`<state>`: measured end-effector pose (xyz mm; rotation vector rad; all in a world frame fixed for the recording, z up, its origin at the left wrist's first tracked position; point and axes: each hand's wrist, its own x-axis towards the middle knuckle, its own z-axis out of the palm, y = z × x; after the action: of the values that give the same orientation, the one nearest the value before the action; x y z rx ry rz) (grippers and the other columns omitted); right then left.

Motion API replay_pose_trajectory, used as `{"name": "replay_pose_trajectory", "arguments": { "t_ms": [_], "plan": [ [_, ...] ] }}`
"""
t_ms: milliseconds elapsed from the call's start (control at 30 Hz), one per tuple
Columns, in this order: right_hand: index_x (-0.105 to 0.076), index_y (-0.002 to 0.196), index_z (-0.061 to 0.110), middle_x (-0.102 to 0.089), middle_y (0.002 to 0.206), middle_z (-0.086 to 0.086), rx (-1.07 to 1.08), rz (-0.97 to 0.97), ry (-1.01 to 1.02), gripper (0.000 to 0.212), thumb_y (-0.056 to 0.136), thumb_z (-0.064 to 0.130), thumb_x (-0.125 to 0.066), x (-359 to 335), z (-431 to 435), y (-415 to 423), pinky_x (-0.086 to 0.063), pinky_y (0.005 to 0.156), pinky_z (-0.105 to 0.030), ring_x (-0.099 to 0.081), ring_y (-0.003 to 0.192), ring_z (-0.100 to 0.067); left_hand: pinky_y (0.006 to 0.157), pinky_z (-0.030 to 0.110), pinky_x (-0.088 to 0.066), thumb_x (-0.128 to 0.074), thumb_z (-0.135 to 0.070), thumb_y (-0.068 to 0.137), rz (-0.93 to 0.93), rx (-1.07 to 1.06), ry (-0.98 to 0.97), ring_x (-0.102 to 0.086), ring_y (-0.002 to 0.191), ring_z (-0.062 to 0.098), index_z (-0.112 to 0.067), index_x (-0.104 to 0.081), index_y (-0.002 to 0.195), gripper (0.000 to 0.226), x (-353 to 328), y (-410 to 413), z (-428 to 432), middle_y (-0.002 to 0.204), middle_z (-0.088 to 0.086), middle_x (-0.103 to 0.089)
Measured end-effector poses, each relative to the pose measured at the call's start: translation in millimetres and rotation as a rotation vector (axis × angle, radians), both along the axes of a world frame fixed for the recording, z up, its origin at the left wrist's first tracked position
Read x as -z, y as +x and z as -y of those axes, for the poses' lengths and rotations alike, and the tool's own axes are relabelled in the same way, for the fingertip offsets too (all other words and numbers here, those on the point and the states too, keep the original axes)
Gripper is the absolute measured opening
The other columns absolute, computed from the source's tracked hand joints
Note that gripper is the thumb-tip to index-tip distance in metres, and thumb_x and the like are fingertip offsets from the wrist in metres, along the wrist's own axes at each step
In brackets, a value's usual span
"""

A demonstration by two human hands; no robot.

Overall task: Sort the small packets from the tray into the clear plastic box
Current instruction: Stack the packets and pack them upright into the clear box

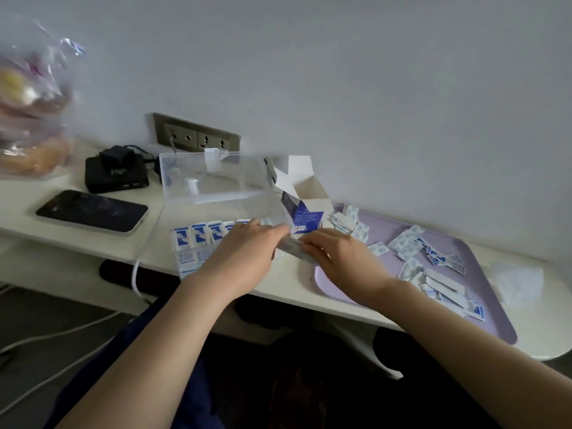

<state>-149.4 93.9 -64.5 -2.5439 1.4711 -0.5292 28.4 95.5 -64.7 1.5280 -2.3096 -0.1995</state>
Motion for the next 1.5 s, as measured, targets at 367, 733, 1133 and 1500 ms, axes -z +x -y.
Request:
{"name": "replay_pose_trajectory", "arguments": {
  "t_ms": [367,733,1133,1500],
  "plan": [
    [-0.05,0.046,0.016,-0.043,0.042,0.003,0.051,0.034,0.193,0.042,0.087,0.018,-0.059,-29,53,86,-0.033,0.049,-0.023,-0.036,0.045,-0.01,0.086,0.038,-0.042,-0.05,-0.014,0.095,-0.291,-0.264,-0.141,-0.055,0.097,0.022,-0.014,-0.052,0.119,0.024,9,91,5,0.106,0.0,-0.059],
    [-0.069,0.101,-0.001,-0.069,0.087,-0.014,0.252,0.164,0.672,0.023,0.083,0.012,-0.066,15,90,154,-0.054,0.07,-0.024,-0.059,0.061,-0.012,0.099,0.036,-0.032,-0.04,-0.035,0.099,0.018,-0.388,0.15,-0.037,0.128,0.021,-0.018,-0.033,0.142,0.047,26,123,14,0.144,-0.002,-0.038],
    [-0.058,0.086,0.004,-0.058,0.082,-0.009,0.154,-0.206,0.433,0.027,0.089,0.031,-0.06,38,93,198,-0.049,0.067,-0.026,-0.053,0.064,-0.015,0.1,0.035,-0.031,-0.037,-0.032,0.101,0.021,-0.363,0.156,-0.036,0.128,0.021,-0.016,-0.035,0.139,0.042,29,125,12,0.141,0.0,-0.039],
    [-0.051,0.079,0.008,-0.052,0.079,-0.008,-0.015,-0.477,0.274,0.032,0.097,0.033,-0.041,35,85,190,-0.039,0.057,-0.027,-0.052,0.08,-0.026,0.096,0.034,-0.032,-0.034,-0.032,0.101,0.055,-0.364,0.12,-0.039,0.123,0.021,-0.014,-0.038,0.135,0.039,31,124,12,0.137,0.001,-0.041]
  ]
}}
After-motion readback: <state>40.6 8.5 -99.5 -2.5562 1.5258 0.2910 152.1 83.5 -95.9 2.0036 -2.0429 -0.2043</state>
